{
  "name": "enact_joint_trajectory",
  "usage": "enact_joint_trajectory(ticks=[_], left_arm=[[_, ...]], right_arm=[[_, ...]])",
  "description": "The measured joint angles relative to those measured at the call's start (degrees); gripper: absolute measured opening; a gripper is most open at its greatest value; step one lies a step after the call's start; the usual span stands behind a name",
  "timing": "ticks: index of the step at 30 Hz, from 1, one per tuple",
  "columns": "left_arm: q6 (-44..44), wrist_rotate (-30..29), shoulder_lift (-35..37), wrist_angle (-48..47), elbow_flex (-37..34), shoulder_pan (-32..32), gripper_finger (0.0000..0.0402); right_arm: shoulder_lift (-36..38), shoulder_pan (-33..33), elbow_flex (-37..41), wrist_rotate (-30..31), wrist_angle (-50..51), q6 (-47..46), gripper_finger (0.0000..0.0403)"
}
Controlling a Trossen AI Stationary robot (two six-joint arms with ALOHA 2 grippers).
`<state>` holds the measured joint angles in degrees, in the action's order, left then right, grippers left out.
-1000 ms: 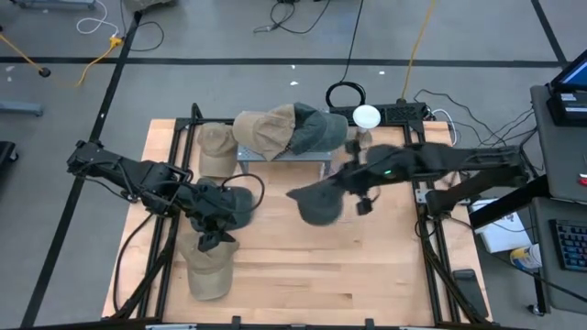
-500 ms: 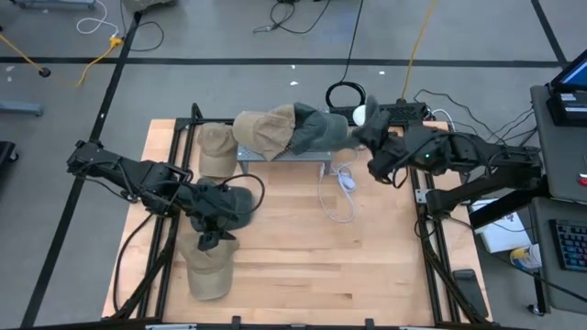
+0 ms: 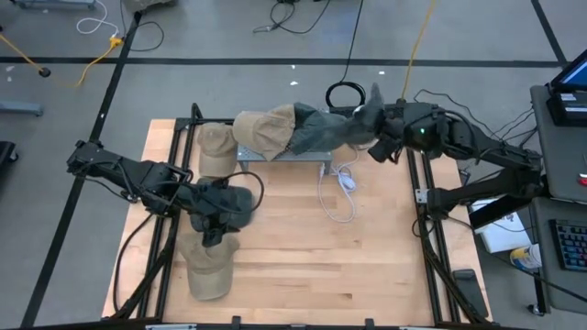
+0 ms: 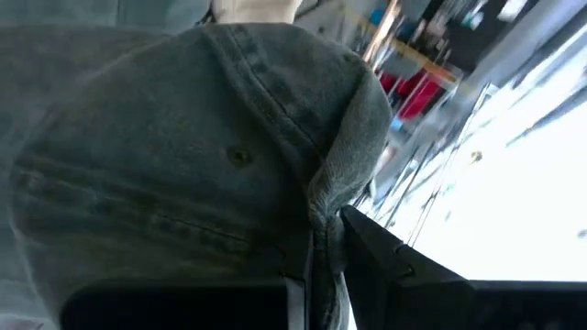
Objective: Pick & Place hat
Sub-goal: Stack the right gray cap on the gray cap on the shelf
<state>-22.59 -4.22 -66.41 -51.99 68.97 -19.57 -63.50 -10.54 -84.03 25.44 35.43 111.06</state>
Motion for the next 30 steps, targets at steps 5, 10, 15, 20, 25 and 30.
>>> enact_joint_trajectory(ticks=[5,10,15,20,25,30], left_arm=[[0.2,-0.8,0.0,0.0,0.0,0.0,0.0273],[0.0,-0.8,0.0,0.0,0.0,0.0,0.0273],[0.7,-0.9,0.0,0.0,0.0,0.0,0.0273],[3.5,-1.9,0.0,0.0,0.0,0.0,0.0273],[5.1,-5.4,0.0,0.0,0.0,0.0,0.0273],[5.8,-6.5,0.0,0.0,0.0,0.2,0.0273]], right_arm=[[-1.2,-5.7,0.0,-11.3,-1.7,1.9,0.0029],[-3.6,-12.2,0.0,-23.7,-2.2,0.2,0.0029],[-6.7,-18.0,0.0,-33.5,-6.3,2.9,0.0029],[-10.4,-22.4,0.0,-43.6,-7.0,6.9,0.0029],[-14.9,-26.2,0.0,-52.0,-8.6,13.7,0.0029],[-19.9,-28.1,0.0,-56.7,-13.3,15.1,0.0029]])
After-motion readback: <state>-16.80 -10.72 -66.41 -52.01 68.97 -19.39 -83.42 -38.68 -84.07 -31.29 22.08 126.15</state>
